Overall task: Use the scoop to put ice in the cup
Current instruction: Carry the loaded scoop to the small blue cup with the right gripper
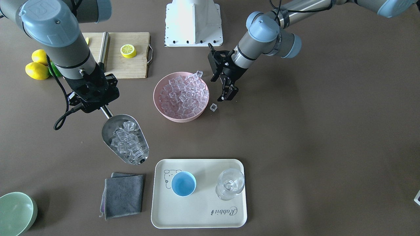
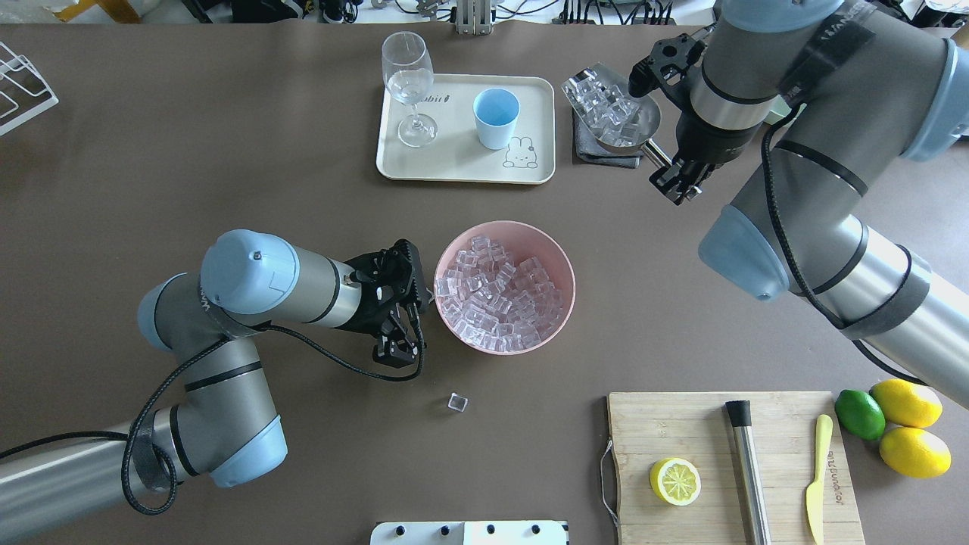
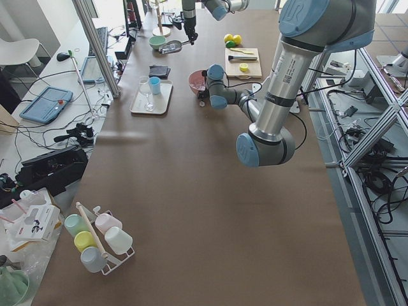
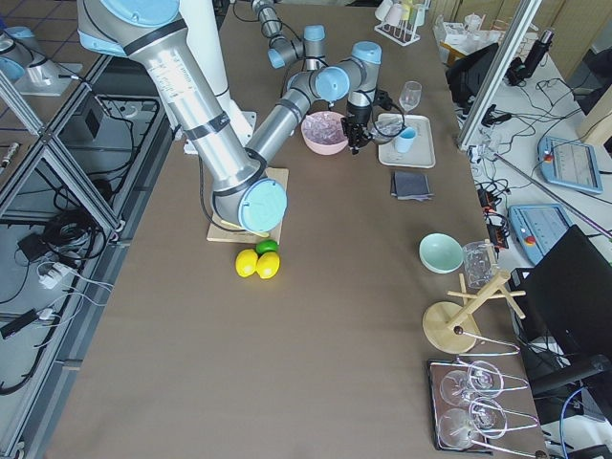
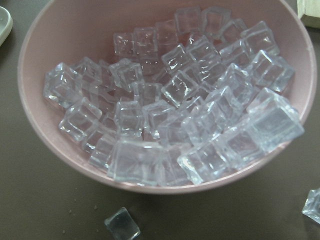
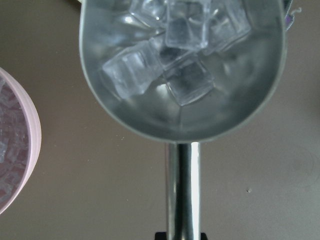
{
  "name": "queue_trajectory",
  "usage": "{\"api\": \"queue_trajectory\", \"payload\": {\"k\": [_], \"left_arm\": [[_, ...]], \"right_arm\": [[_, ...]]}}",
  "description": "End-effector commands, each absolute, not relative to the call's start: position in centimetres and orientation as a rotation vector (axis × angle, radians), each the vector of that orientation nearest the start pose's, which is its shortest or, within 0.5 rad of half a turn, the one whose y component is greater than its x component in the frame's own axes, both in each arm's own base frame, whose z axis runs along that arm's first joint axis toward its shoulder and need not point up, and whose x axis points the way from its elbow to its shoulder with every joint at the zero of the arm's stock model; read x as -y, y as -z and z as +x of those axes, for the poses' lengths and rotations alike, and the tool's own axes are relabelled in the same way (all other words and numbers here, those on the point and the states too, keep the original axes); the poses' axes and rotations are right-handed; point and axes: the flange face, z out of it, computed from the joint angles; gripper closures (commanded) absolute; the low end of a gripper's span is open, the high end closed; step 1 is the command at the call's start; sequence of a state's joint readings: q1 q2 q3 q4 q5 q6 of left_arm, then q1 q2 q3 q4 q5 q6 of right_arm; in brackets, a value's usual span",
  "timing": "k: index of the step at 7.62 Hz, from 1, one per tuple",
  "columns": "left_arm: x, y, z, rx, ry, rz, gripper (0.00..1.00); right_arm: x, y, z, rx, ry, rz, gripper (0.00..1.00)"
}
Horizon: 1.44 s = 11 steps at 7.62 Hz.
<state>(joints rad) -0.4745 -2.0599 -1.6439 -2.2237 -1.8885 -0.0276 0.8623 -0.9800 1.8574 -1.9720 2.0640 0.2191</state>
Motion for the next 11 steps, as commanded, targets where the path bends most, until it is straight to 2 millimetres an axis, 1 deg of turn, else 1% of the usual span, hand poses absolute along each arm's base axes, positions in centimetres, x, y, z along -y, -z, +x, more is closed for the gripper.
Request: {"api": "queue_trajectory", "payload": {"k": [1, 2, 4, 5, 6, 8, 9, 11], "left_arm": [[39.0, -26.9, 53.6, -0.931, -1.115, 0.926, 0.01], [39.0, -26.9, 53.6, -0.931, -1.115, 0.926, 0.01], [39.0, -27.0, 53.6, -0.931, -1.114, 0.924, 0.01], [38.9, -27.0, 53.6, -0.931, -1.116, 0.923, 0.01], [39.0, -27.0, 53.6, -0.931, -1.114, 0.924, 0.01], [39.0, -27.0, 53.5, -0.931, -1.114, 0.924, 0.01], [39.0, -26.9, 53.6, -0.931, -1.114, 0.925, 0.01], [39.0, -26.9, 53.6, -0.931, -1.115, 0.926, 0.01]], "right_arm": [[56.2, -20.8, -35.7, 0.602, 0.545, 0.117, 1.00], [58.5, -19.6, -37.0, 0.585, 0.530, 0.083, 1.00], [61.1, -17.7, -38.7, 0.563, 0.511, 0.027, 1.00], [62.0, -16.2, -39.0, 0.547, 0.498, -0.008, 1.00], [62.4, -15.5, -39.2, 0.543, 0.493, -0.020, 1.00], [64.3, -14.0, -40.1, 0.537, 0.475, -0.077, 1.00], [64.9, -14.1, -40.5, 0.529, 0.471, -0.095, 1.00], [66.8, -14.4, -41.6, 0.505, 0.462, -0.151, 1.00]]}}
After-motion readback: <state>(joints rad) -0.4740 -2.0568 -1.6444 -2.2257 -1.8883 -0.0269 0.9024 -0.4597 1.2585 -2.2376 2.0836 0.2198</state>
